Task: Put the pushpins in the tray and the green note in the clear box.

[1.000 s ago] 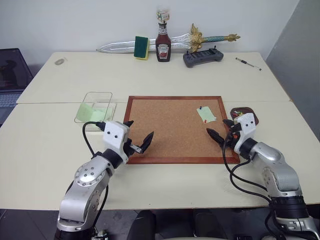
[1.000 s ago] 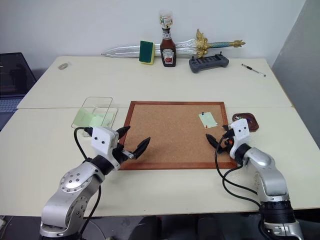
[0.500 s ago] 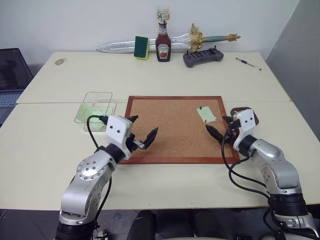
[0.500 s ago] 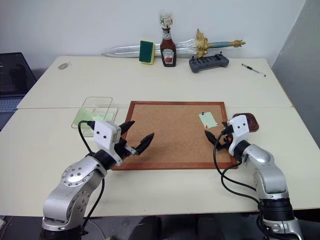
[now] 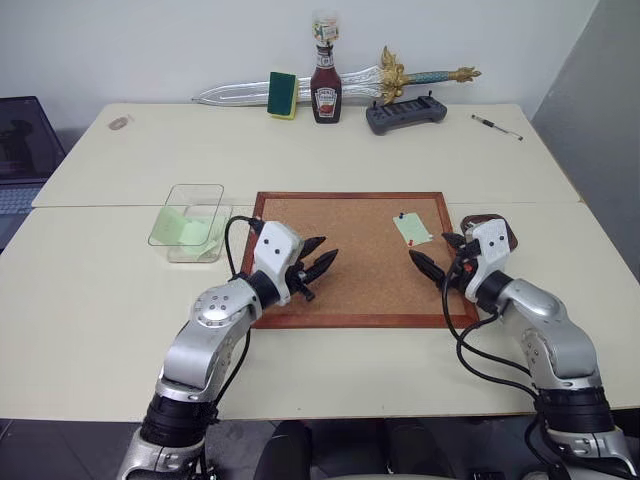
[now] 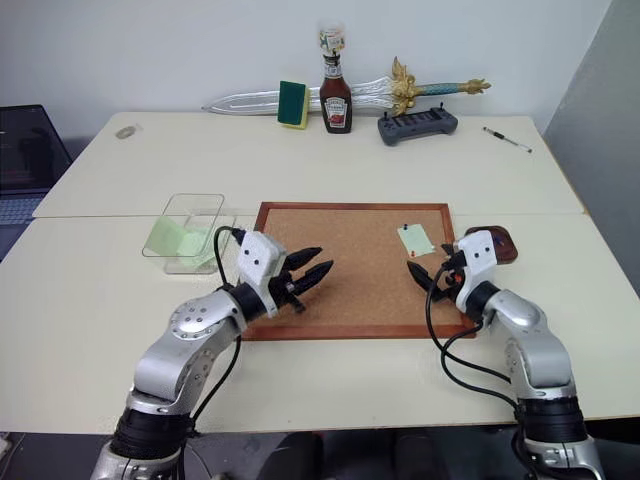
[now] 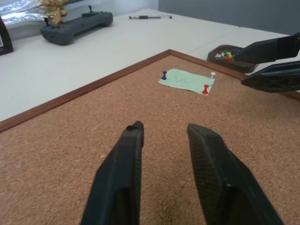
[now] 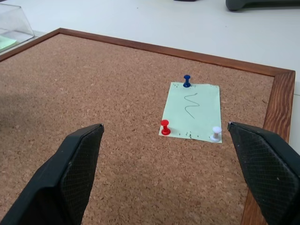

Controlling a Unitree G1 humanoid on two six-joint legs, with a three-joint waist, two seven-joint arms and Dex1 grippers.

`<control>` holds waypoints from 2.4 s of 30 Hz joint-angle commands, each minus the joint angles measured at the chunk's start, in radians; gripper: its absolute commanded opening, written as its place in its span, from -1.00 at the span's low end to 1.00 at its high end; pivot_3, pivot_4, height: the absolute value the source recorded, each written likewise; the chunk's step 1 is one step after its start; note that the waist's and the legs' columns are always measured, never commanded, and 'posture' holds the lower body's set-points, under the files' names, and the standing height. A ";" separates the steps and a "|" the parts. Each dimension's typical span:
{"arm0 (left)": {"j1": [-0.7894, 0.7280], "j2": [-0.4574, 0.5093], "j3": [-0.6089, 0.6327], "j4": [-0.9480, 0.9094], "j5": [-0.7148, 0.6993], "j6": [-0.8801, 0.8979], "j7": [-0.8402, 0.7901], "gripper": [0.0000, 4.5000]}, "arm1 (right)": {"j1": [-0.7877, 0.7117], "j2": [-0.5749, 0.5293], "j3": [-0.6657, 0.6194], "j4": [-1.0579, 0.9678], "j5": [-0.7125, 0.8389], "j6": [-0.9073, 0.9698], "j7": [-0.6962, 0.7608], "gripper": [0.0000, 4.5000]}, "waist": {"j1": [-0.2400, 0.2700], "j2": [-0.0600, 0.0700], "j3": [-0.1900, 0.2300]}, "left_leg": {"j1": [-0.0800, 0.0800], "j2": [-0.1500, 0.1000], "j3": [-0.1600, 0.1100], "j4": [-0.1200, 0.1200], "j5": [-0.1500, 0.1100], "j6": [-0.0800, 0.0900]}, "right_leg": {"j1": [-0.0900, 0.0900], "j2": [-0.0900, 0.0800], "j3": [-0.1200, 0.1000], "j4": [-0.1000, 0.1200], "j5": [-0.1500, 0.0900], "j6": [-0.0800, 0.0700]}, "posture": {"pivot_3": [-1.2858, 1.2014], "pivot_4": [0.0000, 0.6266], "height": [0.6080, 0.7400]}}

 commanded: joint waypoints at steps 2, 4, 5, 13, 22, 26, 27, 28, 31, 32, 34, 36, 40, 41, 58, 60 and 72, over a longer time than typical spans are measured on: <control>-0.070 -0.030 -0.030 0.061 0.035 -0.030 0.002 -0.77 | 0.006 -0.016 0.011 -0.042 -0.018 -0.039 0.025 1.00 | 0.001 0.000 0.000 | 0.000 0.000 0.000 0.000 0.000 0.000 | 0.000 0.000 0.000 0.000 0.000 0.000 | 0.03 -0.52 1.00; -0.091 -0.050 -0.034 0.087 0.040 -0.031 0.009 -0.96 | 0.010 -0.018 0.015 -0.045 -0.021 -0.045 0.033 1.00 | 0.002 0.000 0.000 | 0.000 0.000 0.000 0.000 0.000 0.000 | 0.000 0.000 0.000 0.000 0.000 0.000 | 0.03 -0.52 1.00; -0.100 -0.058 -0.035 0.098 0.041 -0.032 0.010 -0.98 | 0.011 -0.017 0.016 -0.045 -0.022 -0.047 0.036 1.00 | 0.001 0.000 0.000 | 0.000 0.000 0.000 0.000 0.000 0.000 | 0.000 0.000 0.000 0.000 0.000 0.000 | 0.03 -0.52 1.00; -0.111 -0.097 -0.028 0.170 0.064 -0.047 0.033 -0.98 | -0.023 -0.010 0.018 -0.022 -0.041 -0.051 0.033 1.00 | 0.000 0.000 0.000 | 0.000 0.000 0.000 0.000 0.000 0.000 | 0.000 0.000 0.000 0.000 0.000 0.000 | 0.03 -0.52 1.00; -0.071 -0.101 -0.046 0.257 0.067 -0.070 -0.016 -0.98 | -0.183 -0.006 0.056 0.079 -0.065 -0.007 0.042 1.00 | 0.000 0.000 0.000 | 0.000 0.000 0.000 0.000 0.000 0.000 | 0.000 0.000 0.000 0.000 0.000 0.000 | 0.03 -0.52 1.00; -0.071 -0.101 -0.056 0.278 0.075 -0.088 -0.038 -0.98 | -0.293 0.025 0.102 0.207 -0.099 -0.002 0.033 1.00 | 0.000 0.000 0.000 | 0.000 0.000 0.000 0.000 0.000 0.000 | 0.000 0.000 0.000 0.000 0.000 0.000 | 0.03 -0.52 1.00; -0.071 -0.101 -0.057 0.281 0.075 -0.090 -0.042 -0.98 | -0.331 0.048 0.112 0.258 -0.110 -0.014 0.022 1.00 | -0.002 0.000 0.000 | 0.000 0.000 0.000 0.001 0.000 0.000 | 0.000 0.000 0.000 0.000 0.000 0.000 | 0.03 -0.52 1.00; -0.073 -0.101 -0.057 0.284 0.075 -0.092 -0.045 -0.98 | -0.366 0.070 0.114 0.306 -0.116 -0.019 0.009 1.00 | -0.003 0.000 0.000 | 0.000 0.000 0.001 0.000 0.000 0.000 | -0.001 0.000 0.001 0.001 0.000 0.000 | 0.03 -0.52 1.00; -0.075 -0.101 -0.058 0.290 0.079 -0.098 -0.050 -0.98 | -0.439 0.115 0.113 0.415 -0.133 -0.039 -0.009 1.00 | -0.007 0.000 0.000 | 0.000 0.000 0.001 0.000 0.000 0.000 | -0.001 0.000 0.000 0.001 0.000 0.000 | 0.03 -0.52 1.00; -0.075 -0.102 -0.058 0.290 0.080 -0.099 -0.050 -0.98 | -0.461 0.128 0.114 0.449 -0.138 -0.049 -0.009 1.00 | -0.007 0.000 0.000 | 0.000 0.000 0.000 0.000 0.000 0.000 | -0.001 0.000 0.000 0.002 0.000 0.000 | 0.03 -0.52 1.00; -0.072 -0.102 -0.061 0.285 0.081 -0.098 -0.051 -0.98 | -0.508 0.157 0.109 0.529 -0.145 -0.067 -0.019 1.00 | -0.007 0.000 0.000 | 0.000 0.000 0.000 0.000 0.000 0.000 | -0.001 0.000 0.000 0.001 0.000 0.000 | 0.03 -0.52 1.00; -0.067 -0.104 -0.065 0.278 0.081 -0.096 -0.051 -0.98 | -0.546 0.172 0.109 0.602 -0.163 -0.101 -0.025 1.00 | -0.008 0.000 0.000 | 0.000 -0.001 0.000 0.001 0.000 0.000 | -0.002 0.000 0.000 0.001 0.000 0.000 | 0.03 -0.52 1.00; -0.055 -0.108 -0.072 0.262 0.083 -0.090 -0.050 -0.98 | -0.601 0.187 0.090 0.718 -0.185 -0.159 -0.051 1.00 | -0.008 0.000 0.000 | -0.001 -0.001 0.000 0.000 0.000 0.000 | -0.002 -0.001 0.000 0.001 0.000 0.000 | 0.03 -0.52 1.00; -0.053 -0.108 -0.072 0.259 0.083 -0.089 -0.050 -0.98 | -0.610 0.187 0.084 0.736 -0.187 -0.171 -0.056 1.00 | -0.008 0.000 0.000 | -0.001 -0.001 0.000 0.000 0.000 0.000 | -0.002 -0.001 0.000 0.002 0.000 0.000 | 0.03 -0.52 1.00; -0.033 -0.110 -0.078 0.231 0.084 -0.071 -0.048 -0.98 | -0.576 0.164 0.068 0.711 -0.244 -0.125 -0.130 1.00 | -0.014 0.001 0.000 | -0.001 -0.001 0.001 0.000 0.000 0.000 | -0.004 -0.001 0.001 0.002 0.000 0.000 | 0.03 -0.52 1.00; -0.034 -0.111 -0.079 0.233 0.084 -0.071 -0.048 -0.98 | -0.571 0.162 0.068 0.709 -0.249 -0.120 -0.131 1.00 | -0.014 0.001 0.000 | -0.001 -0.001 0.001 0.000 0.000 0.000 | -0.004 -0.001 0.001 0.002 0.000 0.000 | 0.03 -0.52 1.00; -0.027 -0.112 -0.083 0.220 0.083 -0.061 -0.047 -1.00 | -0.571 0.163 0.066 0.728 -0.264 -0.114 -0.147 0.03 | -0.015 0.001 0.000 | -0.001 -0.001 0.001 0.000 0.000 0.000 | -0.004 -0.001 0.001 0.002 0.000 0.000 | 0.03 -0.52 1.00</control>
